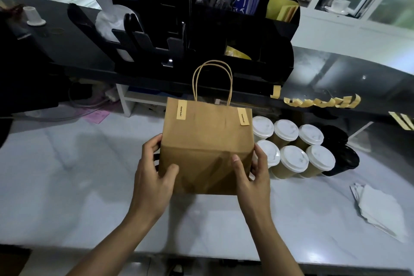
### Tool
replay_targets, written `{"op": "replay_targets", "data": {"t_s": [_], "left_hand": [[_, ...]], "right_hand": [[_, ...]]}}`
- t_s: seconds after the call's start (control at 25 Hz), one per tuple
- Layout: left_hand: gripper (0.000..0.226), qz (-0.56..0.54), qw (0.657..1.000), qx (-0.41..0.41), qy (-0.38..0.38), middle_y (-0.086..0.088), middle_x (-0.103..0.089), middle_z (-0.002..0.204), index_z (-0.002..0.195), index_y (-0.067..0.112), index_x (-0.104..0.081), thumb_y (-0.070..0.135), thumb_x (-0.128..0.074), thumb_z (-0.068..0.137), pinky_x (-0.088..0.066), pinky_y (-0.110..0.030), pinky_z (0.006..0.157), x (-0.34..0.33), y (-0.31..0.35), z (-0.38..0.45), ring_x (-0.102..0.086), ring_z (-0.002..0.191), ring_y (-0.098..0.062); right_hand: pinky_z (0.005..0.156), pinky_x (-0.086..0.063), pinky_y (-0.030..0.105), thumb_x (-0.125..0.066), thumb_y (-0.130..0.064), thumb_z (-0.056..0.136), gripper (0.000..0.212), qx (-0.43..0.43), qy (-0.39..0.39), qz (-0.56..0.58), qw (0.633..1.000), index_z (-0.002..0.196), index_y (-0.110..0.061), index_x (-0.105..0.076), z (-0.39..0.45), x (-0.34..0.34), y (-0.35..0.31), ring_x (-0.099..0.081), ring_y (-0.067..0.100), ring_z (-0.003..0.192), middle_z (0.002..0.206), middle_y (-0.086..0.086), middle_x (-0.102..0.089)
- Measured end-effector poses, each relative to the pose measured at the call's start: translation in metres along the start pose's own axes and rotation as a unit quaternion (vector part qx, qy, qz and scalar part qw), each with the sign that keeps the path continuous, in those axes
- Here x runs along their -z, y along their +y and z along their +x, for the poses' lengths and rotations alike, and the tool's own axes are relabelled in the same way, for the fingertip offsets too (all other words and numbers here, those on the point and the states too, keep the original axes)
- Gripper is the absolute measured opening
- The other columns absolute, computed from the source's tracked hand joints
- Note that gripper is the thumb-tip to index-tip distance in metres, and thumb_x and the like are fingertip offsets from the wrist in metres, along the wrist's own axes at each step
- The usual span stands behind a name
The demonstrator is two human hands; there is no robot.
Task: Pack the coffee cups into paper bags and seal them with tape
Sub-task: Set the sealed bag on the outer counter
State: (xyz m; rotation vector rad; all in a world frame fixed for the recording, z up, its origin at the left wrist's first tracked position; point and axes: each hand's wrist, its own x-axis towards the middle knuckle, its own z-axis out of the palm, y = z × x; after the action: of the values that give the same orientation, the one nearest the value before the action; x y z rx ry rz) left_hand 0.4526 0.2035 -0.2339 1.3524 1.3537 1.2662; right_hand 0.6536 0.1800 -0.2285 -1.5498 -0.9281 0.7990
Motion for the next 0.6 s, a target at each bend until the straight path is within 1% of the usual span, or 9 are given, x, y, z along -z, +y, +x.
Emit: {"op": "replay_targets", "data": {"t_s": [0.08, 0.16, 0.24, 0.32, 0.44, 0.52, 0.6], "left_hand": [[0.062, -0.008, 1.0, -0.012, -0.016, 0.027, -0.049, 0.129, 0.138, 0.04, -0.038, 0.026, -0.061, 0.082, -0.051, -0.014, 0.074, -0.007, 0.003, -0.002, -0.052, 0.11, 0.007], [0.061, -0.009, 0.999, -0.028, -0.031, 0.03, -0.048, 0.128, 0.137, 0.042, -0.038, 0.021, -0.063, 0.086, -0.05, -0.017, 0.077, -0.015, 0.008, -0.003, -0.052, 0.112, 0.007], [0.061, -0.002, 0.998, -0.038, -0.046, 0.031, -0.048, 0.127, 0.136, 0.043, -0.038, 0.026, -0.062, 0.083, -0.048, -0.017, 0.078, -0.023, 0.014, -0.003, -0.051, 0.113, 0.005], [0.061, 0.001, 0.997, -0.044, -0.063, 0.029, -0.048, 0.127, 0.135, 0.044, -0.038, 0.028, -0.06, 0.08, -0.047, -0.015, 0.076, -0.033, 0.02, -0.004, -0.051, 0.114, 0.002], [0.06, -0.001, 0.994, -0.059, -0.087, 0.033, -0.047, 0.125, 0.131, 0.051, -0.038, 0.029, -0.06, 0.08, -0.047, -0.021, 0.08, -0.048, 0.029, -0.011, -0.05, 0.115, -0.001], [0.059, -0.005, 0.992, -0.066, -0.108, 0.039, -0.047, 0.121, 0.127, 0.056, -0.037, 0.03, -0.06, 0.079, -0.048, -0.023, 0.081, -0.062, 0.036, -0.02, -0.05, 0.114, 0.002], [0.06, -0.004, 0.989, -0.072, -0.126, 0.04, -0.047, 0.121, 0.127, 0.057, -0.037, 0.029, -0.059, 0.079, -0.05, -0.028, 0.084, -0.077, 0.044, -0.031, -0.05, 0.114, 0.002]], "right_hand": [[0.082, -0.05, 0.009, -0.068, -0.041, 0.093, 0.049, -0.002, 0.021, 0.002, 1.0, 0.136, -0.051, -0.047, -0.005, 0.01, -0.002, -0.057, 0.0, 0.122, 0.133, -0.018, -0.061], [0.08, -0.051, 0.008, -0.068, -0.042, 0.092, 0.05, -0.005, 0.04, 0.004, 0.999, 0.136, -0.052, -0.047, -0.011, 0.02, -0.005, -0.058, 0.005, 0.123, 0.134, -0.011, -0.062], [0.079, -0.052, 0.008, -0.068, -0.043, 0.092, 0.051, -0.005, 0.059, 0.012, 0.998, 0.138, -0.053, -0.045, -0.018, 0.031, -0.007, -0.057, 0.006, 0.125, 0.137, -0.012, -0.06], [0.082, -0.051, 0.011, -0.067, -0.045, 0.092, 0.053, -0.009, 0.08, 0.016, 0.997, 0.138, -0.054, -0.044, -0.026, 0.043, -0.009, -0.054, 0.005, 0.127, 0.14, -0.015, -0.056], [0.089, -0.051, 0.019, -0.066, -0.048, 0.091, 0.053, -0.015, 0.105, 0.017, 0.994, 0.138, -0.054, -0.044, -0.035, 0.063, -0.01, -0.055, 0.007, 0.127, 0.141, -0.012, -0.056], [0.086, -0.051, 0.018, -0.066, -0.05, 0.091, 0.051, -0.024, 0.122, 0.019, 0.992, 0.137, -0.054, -0.044, -0.042, 0.079, -0.01, -0.056, 0.008, 0.126, 0.139, -0.009, -0.058], [0.077, -0.05, 0.012, -0.065, -0.05, 0.092, 0.05, -0.034, 0.14, 0.019, 0.989, 0.136, -0.055, -0.043, -0.051, 0.098, -0.011, -0.056, 0.004, 0.123, 0.137, -0.009, -0.057]]}}
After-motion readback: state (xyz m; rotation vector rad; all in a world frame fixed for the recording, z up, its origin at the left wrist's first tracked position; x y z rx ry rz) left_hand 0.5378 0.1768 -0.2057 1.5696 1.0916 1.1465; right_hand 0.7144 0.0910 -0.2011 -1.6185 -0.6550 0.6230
